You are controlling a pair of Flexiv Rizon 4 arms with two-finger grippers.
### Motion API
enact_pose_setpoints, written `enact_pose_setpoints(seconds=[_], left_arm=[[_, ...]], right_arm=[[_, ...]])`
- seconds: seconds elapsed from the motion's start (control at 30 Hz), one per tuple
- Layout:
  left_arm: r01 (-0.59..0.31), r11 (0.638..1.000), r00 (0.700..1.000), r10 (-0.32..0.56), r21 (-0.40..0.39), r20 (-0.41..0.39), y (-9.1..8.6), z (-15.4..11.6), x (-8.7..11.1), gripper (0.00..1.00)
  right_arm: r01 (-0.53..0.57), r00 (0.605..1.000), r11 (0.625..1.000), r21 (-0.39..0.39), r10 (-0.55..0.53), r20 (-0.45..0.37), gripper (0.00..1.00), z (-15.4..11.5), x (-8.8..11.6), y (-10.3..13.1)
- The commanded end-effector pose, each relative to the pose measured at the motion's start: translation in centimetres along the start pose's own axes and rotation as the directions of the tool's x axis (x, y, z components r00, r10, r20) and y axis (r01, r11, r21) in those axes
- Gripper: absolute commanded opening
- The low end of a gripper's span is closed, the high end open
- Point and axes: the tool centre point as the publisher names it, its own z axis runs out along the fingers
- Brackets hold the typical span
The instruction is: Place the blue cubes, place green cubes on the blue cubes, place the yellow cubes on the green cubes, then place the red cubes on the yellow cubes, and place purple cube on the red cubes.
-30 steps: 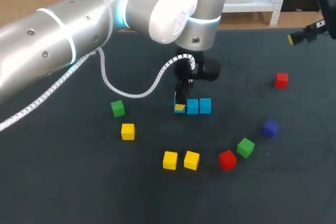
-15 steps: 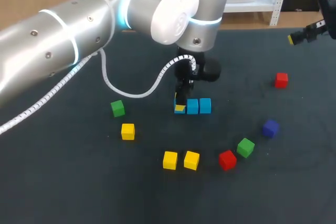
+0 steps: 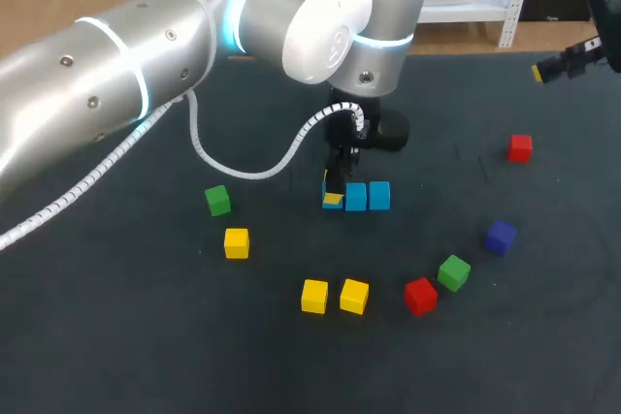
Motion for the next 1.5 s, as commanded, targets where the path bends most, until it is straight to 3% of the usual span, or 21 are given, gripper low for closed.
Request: enact_pose_setpoints(seconds=[0.03,0.1,0.17,0.2,0.73,0.8,0.9,1.2,1.5], left_arm=[[-0.004,1.000,1.000,0.004,0.006,-0.004,0.4,0.5,-0.2,0.32],[-0.005,1.000,1.000,0.005,0.006,-0.004,0.5,0.5,-0.1,0.45],[-0.004,1.000,1.000,0.004,0.007,-0.002,0.4,0.4,0.0,0.85],[-0.004,1.000,1.000,0.004,0.007,-0.001,0.3,0.4,0.1,1.00],[0.024,1.000,1.000,-0.024,0.004,0.011,0.6,0.2,0.8,1.00],[0.025,1.000,1.000,-0.026,0.004,0.010,0.6,0.2,0.9,0.82],[0.028,1.000,1.000,-0.028,0.002,0.008,0.6,0.2,0.9,0.69],[0.020,1.000,1.000,-0.020,0.001,0.004,0.5,0.2,0.8,0.54],[0.015,1.000,1.000,-0.015,-0.001,0.000,0.4,0.3,0.8,0.48]], right_arm=[[-0.001,1.000,1.000,0.010,0.001,0.008,1.00,0.1,0.2,0.2],[-0.001,1.000,1.000,0.010,0.001,0.008,1.00,0.1,0.2,0.2],[-0.001,1.000,1.000,0.010,0.001,0.008,1.00,0.1,0.2,0.2],[-0.001,1.000,1.000,0.010,0.001,0.008,1.00,0.1,0.2,0.2],[-0.001,1.000,1.000,0.010,0.001,0.008,1.00,0.1,0.2,0.2],[-0.001,1.000,1.000,0.010,0.001,0.008,1.00,0.1,0.2,0.2],[-0.001,1.000,1.000,0.010,0.001,0.008,1.00,0.1,0.2,0.2],[-0.001,1.000,1.000,0.010,0.001,0.008,1.00,0.1,0.2,0.2],[-0.001,1.000,1.000,0.010,0.001,0.008,1.00,0.1,0.2,0.2]])
